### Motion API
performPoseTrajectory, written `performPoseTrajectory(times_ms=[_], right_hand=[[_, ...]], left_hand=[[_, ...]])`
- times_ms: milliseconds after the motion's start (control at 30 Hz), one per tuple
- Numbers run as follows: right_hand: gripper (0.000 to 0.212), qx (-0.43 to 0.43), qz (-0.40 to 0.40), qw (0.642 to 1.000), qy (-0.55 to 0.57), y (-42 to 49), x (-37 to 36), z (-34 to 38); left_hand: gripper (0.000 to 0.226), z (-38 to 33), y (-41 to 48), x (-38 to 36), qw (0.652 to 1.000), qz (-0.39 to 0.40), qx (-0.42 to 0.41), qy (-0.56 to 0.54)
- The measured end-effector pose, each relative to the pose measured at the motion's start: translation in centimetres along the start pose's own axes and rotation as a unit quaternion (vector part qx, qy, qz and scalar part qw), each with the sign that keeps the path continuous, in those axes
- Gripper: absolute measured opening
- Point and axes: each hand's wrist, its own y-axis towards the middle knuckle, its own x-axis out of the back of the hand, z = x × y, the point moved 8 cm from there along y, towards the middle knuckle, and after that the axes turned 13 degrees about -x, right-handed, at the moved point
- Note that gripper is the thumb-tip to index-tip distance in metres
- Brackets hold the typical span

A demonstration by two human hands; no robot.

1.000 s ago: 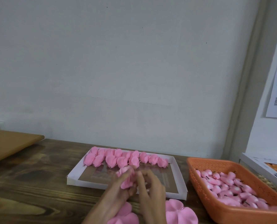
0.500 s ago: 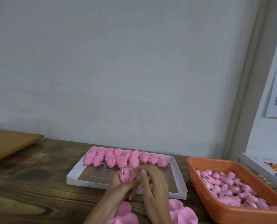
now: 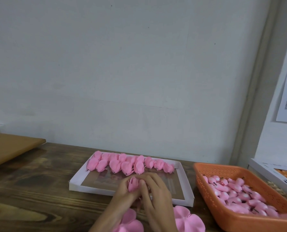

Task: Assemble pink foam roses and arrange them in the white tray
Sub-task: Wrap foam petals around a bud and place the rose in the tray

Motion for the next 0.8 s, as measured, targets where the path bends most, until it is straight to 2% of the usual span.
performPoseTrajectory(times_ms=[100, 300, 533, 800], right_hand=[[0.024, 0.002, -0.007, 1.0, -0.007, 0.0, 0.1, 0.0], [0.025, -0.006, -0.003, 1.0, 0.015, -0.1, -0.1, -0.1], [0.025, -0.013, 0.015, 0.999, 0.028, -0.1, -0.6, -0.2], [0.038, -0.02, 0.024, 0.999, 0.029, -0.2, -0.8, -0.3]], left_hand=[[0.042, -0.1, 0.2, 0.1, 1.0, 0.005, -0.015, 0.012], [0.034, 0.1, 0.5, 0.7, 0.998, -0.006, -0.034, 0.048], [0.033, 0.5, 0.7, 1.1, 0.998, -0.005, -0.053, 0.042], [0.028, 0.5, 0.9, 1.1, 0.996, -0.018, -0.05, 0.065]])
